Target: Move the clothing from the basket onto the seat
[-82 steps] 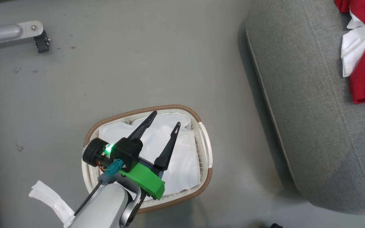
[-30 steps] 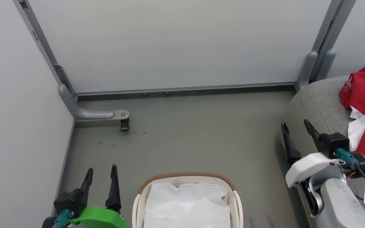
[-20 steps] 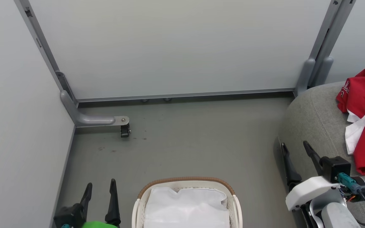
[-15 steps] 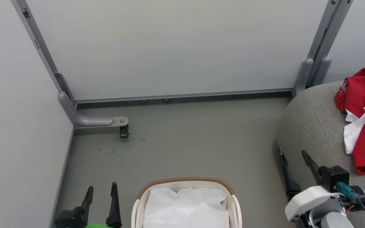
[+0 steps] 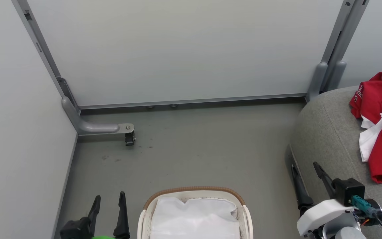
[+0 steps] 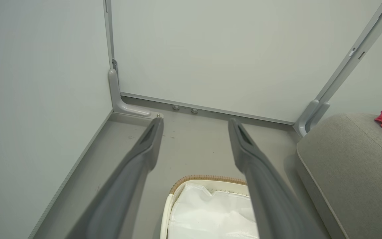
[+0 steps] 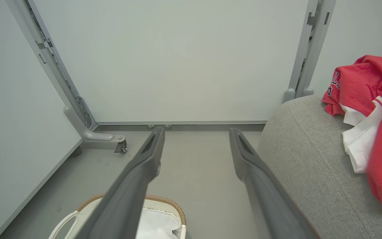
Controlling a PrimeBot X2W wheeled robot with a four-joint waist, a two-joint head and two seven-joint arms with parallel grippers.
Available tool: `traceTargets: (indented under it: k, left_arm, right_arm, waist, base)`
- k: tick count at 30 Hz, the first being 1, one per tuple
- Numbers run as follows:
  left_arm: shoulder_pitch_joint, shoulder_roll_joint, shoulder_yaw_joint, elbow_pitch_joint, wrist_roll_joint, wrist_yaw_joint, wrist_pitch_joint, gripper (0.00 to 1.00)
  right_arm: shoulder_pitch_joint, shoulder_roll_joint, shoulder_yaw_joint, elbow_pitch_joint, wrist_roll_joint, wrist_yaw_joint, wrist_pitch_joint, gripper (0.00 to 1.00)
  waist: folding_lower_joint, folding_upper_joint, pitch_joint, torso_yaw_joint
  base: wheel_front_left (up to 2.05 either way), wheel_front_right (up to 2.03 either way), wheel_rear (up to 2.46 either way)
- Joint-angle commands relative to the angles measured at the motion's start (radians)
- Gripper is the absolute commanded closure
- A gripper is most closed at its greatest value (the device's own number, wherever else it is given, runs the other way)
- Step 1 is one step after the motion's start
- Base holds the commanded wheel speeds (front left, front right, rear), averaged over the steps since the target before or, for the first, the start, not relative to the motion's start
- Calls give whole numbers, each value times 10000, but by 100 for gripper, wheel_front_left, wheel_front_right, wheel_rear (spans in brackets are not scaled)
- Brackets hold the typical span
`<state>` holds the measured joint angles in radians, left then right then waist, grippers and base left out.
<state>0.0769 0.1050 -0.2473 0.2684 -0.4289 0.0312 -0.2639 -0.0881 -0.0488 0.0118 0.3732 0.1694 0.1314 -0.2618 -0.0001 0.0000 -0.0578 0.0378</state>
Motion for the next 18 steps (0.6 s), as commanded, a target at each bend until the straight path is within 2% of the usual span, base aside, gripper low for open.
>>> traceTargets:
  k: [1,14,15,18]
  left_arm:
    - [117,14,7,29,51,21,-6,0]
    - [-51,52,-58,53,-98,-33,-6,0]
    - [-8,17,-74,51,-64,-8,0,100]
    - [4,2,-108,266,-94,-11,15,100]
  right_arm:
    - [118,-34,15,-44,52,-15,-46,0]
    - [107,-35,40,-41,56,-15,-47,0]
    - [0,0,32,-11,-1,0,0,100]
    - [63,55,15,213,28,0,35,100]
  waist:
    - [1,0,-4,8]
    - [1,0,17,29]
    - [1,0,17,29]
    - [1,0,20,30]
  base:
    - [0,0,0]
    - [0,0,0]
    - [0,0,0]
    - [0,0,0]
